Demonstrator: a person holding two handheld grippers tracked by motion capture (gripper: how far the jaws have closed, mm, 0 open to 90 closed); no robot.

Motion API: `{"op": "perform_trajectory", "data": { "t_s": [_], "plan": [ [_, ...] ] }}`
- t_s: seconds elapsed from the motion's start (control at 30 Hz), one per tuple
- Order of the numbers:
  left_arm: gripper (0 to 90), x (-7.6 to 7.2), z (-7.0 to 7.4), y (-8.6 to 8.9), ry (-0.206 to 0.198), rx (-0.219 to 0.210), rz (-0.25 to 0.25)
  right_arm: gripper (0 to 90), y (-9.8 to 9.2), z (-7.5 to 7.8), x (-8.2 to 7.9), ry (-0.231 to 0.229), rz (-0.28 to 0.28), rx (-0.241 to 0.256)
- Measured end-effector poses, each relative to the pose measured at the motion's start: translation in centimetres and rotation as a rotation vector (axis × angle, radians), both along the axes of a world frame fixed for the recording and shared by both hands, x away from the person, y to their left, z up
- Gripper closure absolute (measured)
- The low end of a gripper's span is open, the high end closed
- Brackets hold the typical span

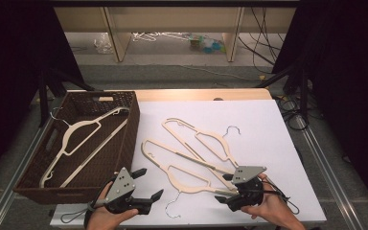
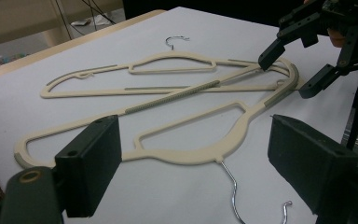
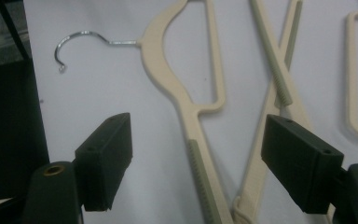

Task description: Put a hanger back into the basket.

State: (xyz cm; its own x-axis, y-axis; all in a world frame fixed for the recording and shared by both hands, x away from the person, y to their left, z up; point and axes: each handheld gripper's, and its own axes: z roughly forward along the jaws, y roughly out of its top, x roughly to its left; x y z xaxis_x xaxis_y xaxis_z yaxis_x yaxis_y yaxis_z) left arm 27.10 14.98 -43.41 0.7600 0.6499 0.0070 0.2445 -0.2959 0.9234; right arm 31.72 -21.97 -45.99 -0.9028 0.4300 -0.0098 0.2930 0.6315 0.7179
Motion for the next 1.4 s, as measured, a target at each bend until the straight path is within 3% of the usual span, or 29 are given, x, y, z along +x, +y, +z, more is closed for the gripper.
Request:
{"op": "perform_trajectory", "data": {
  "t_s": [0.3,0.53,0.67,0.77,1.07,1.4],
  "plan": [
    [17.6,0.0,0.0,-0.1,-0.003,0.007,0.003,38.0,1.0,-0.8,0.9,0.046,0.014,-0.105],
    [17.7,-0.1,0.0,0.0,-0.008,0.007,-0.006,48.8,1.6,-1.1,2.2,0.114,0.042,-0.2],
    [17.8,-0.1,0.0,0.0,-0.008,0.004,-0.004,53.3,2.1,-1.0,2.5,0.119,0.088,-0.256],
    [17.9,-0.1,0.0,-0.1,-0.006,0.014,-0.005,55.7,2.4,-0.9,2.6,0.124,0.091,-0.283],
    [18.1,0.0,-0.1,-0.1,-0.014,0.02,-0.015,66.1,3.2,-0.4,2.8,0.153,0.14,-0.353],
    [19.2,0.0,-0.4,-0.4,-0.013,0.055,-0.03,75.4,3.3,-0.4,3.2,0.172,0.14,-0.37]
  ]
}}
